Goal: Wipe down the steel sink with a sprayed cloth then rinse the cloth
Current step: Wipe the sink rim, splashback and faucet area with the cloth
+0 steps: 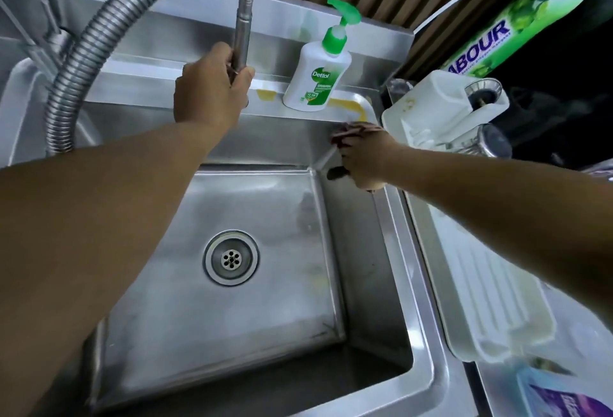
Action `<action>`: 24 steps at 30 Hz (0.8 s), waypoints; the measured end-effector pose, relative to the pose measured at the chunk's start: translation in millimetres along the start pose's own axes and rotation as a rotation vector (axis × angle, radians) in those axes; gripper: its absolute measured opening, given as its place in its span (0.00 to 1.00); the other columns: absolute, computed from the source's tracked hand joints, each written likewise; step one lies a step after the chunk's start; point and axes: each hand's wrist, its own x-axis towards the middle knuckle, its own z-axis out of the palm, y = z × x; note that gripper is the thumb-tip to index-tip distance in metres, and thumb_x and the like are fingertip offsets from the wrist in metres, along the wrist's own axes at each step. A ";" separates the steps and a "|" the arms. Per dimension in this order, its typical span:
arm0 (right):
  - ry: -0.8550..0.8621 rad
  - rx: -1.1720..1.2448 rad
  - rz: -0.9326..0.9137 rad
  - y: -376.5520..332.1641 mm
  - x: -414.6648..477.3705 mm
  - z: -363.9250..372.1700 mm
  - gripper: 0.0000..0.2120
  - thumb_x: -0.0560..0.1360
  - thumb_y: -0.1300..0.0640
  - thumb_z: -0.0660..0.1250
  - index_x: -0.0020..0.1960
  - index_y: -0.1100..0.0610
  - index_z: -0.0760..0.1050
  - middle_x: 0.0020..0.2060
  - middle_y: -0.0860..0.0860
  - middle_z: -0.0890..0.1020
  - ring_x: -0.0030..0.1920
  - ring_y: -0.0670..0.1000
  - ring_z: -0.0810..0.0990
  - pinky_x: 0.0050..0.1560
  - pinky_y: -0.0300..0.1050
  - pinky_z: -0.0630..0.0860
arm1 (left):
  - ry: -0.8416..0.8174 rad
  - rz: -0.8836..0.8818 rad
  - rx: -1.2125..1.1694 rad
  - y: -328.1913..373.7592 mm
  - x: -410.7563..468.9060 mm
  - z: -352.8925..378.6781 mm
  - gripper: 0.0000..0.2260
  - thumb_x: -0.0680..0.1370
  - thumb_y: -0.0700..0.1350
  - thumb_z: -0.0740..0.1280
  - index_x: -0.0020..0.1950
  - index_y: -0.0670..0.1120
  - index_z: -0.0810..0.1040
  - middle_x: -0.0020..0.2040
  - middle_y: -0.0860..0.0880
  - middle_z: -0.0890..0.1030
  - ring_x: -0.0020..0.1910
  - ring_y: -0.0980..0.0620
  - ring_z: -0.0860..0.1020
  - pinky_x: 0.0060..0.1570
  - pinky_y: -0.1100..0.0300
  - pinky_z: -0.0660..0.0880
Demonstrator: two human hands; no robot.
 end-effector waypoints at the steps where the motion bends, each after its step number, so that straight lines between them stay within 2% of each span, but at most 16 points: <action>1: 0.030 0.011 0.052 -0.2 5.3 3.5 0.26 0.78 0.46 0.57 0.76 0.41 0.65 0.75 0.48 0.69 0.77 0.54 0.60 0.75 0.54 0.53 | -0.001 -0.006 -0.001 -0.4 0.7 -0.1 0.12 0.79 0.56 0.65 0.51 0.48 0.76 0.42 0.51 0.80 0.41 0.44 0.74 0.42 0.55 0.72; 3: 0.022 0.032 0.044 -26.1 -4.6 8.6 0.28 0.77 0.43 0.59 0.77 0.44 0.65 0.70 0.51 0.74 0.72 0.57 0.67 0.72 0.57 0.56 | -0.004 -0.001 -0.005 -0.5 1.7 0.8 0.12 0.79 0.56 0.65 0.51 0.48 0.75 0.44 0.49 0.82 0.42 0.43 0.76 0.43 0.53 0.74; 5: -0.059 0.028 -0.031 -74.9 -35.4 16.9 0.32 0.74 0.34 0.60 0.74 0.45 0.69 0.70 0.53 0.73 0.73 0.60 0.63 0.72 0.67 0.51 | -0.003 0.005 0.005 -1.4 2.1 0.7 0.12 0.79 0.57 0.65 0.50 0.48 0.75 0.46 0.47 0.83 0.42 0.43 0.75 0.43 0.53 0.73; 6: -0.099 -0.032 -0.155 -99.9 -55.5 19.1 0.33 0.74 0.31 0.57 0.73 0.45 0.71 0.72 0.51 0.72 0.76 0.60 0.60 0.71 0.70 0.49 | -0.003 0.005 0.010 -1.9 2.7 0.9 0.12 0.79 0.57 0.65 0.50 0.48 0.74 0.47 0.47 0.83 0.42 0.43 0.75 0.42 0.54 0.71; 7: -0.195 -0.099 -0.315 -116.4 -74.7 18.1 0.31 0.76 0.30 0.55 0.72 0.45 0.72 0.73 0.48 0.70 0.78 0.58 0.57 0.72 0.69 0.50 | -0.005 0.001 0.009 -2.0 3.1 0.7 0.12 0.78 0.57 0.65 0.49 0.48 0.74 0.46 0.47 0.83 0.42 0.43 0.74 0.42 0.54 0.70; 9: -0.282 -0.056 -0.499 -113.2 -91.1 14.2 0.24 0.79 0.34 0.57 0.70 0.43 0.74 0.74 0.44 0.69 0.79 0.50 0.56 0.72 0.56 0.58 | 0.003 -0.002 0.005 -1.1 2.6 0.4 0.12 0.79 0.57 0.65 0.49 0.48 0.74 0.46 0.47 0.83 0.42 0.44 0.74 0.42 0.55 0.68; 10: -0.244 -0.033 -0.509 -98.5 -85.6 11.3 0.21 0.79 0.38 0.60 0.71 0.37 0.71 0.74 0.43 0.70 0.79 0.48 0.55 0.70 0.51 0.60 | 0.007 -0.001 0.006 -1.0 2.4 0.6 0.12 0.79 0.57 0.65 0.49 0.48 0.74 0.46 0.47 0.83 0.42 0.45 0.73 0.42 0.55 0.68; 11: -0.167 -0.044 -0.455 -80.9 -69.8 13.7 0.22 0.78 0.40 0.61 0.72 0.31 0.66 0.74 0.44 0.71 0.80 0.48 0.53 0.69 0.50 0.60 | 0.009 0.000 0.006 -0.8 1.9 0.1 0.12 0.79 0.56 0.65 0.49 0.48 0.74 0.46 0.48 0.83 0.41 0.46 0.72 0.42 0.56 0.67; 12: -0.077 -0.027 -0.344 -59.3 -54.4 11.6 0.23 0.78 0.42 0.60 0.72 0.29 0.63 0.73 0.46 0.72 0.80 0.50 0.53 0.70 0.51 0.58 | 0.010 0.002 0.005 -0.7 1.8 -0.1 0.12 0.79 0.56 0.65 0.50 0.48 0.75 0.45 0.48 0.82 0.41 0.46 0.72 0.42 0.56 0.68; 15: 0.017 -0.003 0.007 -24.9 -24.4 12.2 0.24 0.79 0.47 0.55 0.75 0.43 0.69 0.69 0.48 0.75 0.74 0.55 0.64 0.74 0.57 0.54 | 0.002 0.006 0.001 -0.5 1.2 -0.7 0.12 0.79 0.56 0.65 0.51 0.48 0.75 0.44 0.49 0.81 0.41 0.45 0.76 0.42 0.55 0.72; 17: -0.001 0.073 -0.078 -53.0 -28.7 15.9 0.20 0.78 0.47 0.58 0.68 0.48 0.76 0.63 0.49 0.80 0.67 0.55 0.73 0.71 0.55 0.60 | -0.005 0.021 0.013 -0.8 1.8 0.0 0.13 0.79 0.57 0.65 0.52 0.47 0.75 0.47 0.47 0.83 0.45 0.41 0.78 0.44 0.51 0.75; 19: -0.158 0.100 -0.309 -96.6 -55.6 25.0 0.18 0.76 0.44 0.59 0.58 0.50 0.82 0.53 0.49 0.83 0.59 0.53 0.78 0.65 0.54 0.66 | -0.002 0.028 0.027 -2.0 2.6 -0.2 0.14 0.79 0.57 0.64 0.52 0.47 0.76 0.49 0.45 0.83 0.46 0.40 0.77 0.44 0.52 0.73; 21: -0.331 0.098 -0.530 -116.0 -88.4 23.9 0.21 0.75 0.42 0.56 0.54 0.51 0.83 0.46 0.48 0.83 0.53 0.51 0.79 0.64 0.54 0.68 | -0.001 0.024 0.027 -2.3 2.5 0.2 0.14 0.79 0.57 0.65 0.53 0.47 0.76 0.49 0.45 0.83 0.45 0.42 0.75 0.42 0.53 0.71; 23: -0.321 0.173 -0.576 -95.8 -90.6 10.1 0.19 0.76 0.41 0.60 0.54 0.51 0.83 0.43 0.45 0.83 0.51 0.50 0.80 0.63 0.52 0.71 | 0.001 0.023 0.028 -1.6 2.1 0.1 0.14 0.79 0.57 0.65 0.53 0.46 0.76 0.49 0.45 0.82 0.45 0.43 0.75 0.42 0.54 0.69; 24: -0.265 0.193 -0.524 -78.3 -84.9 3.6 0.22 0.76 0.36 0.61 0.52 0.50 0.83 0.44 0.43 0.83 0.52 0.49 0.80 0.62 0.50 0.72 | 0.002 0.024 0.030 -1.4 2.2 0.0 0.14 0.79 0.57 0.65 0.54 0.46 0.76 0.49 0.45 0.82 0.46 0.42 0.76 0.42 0.54 0.69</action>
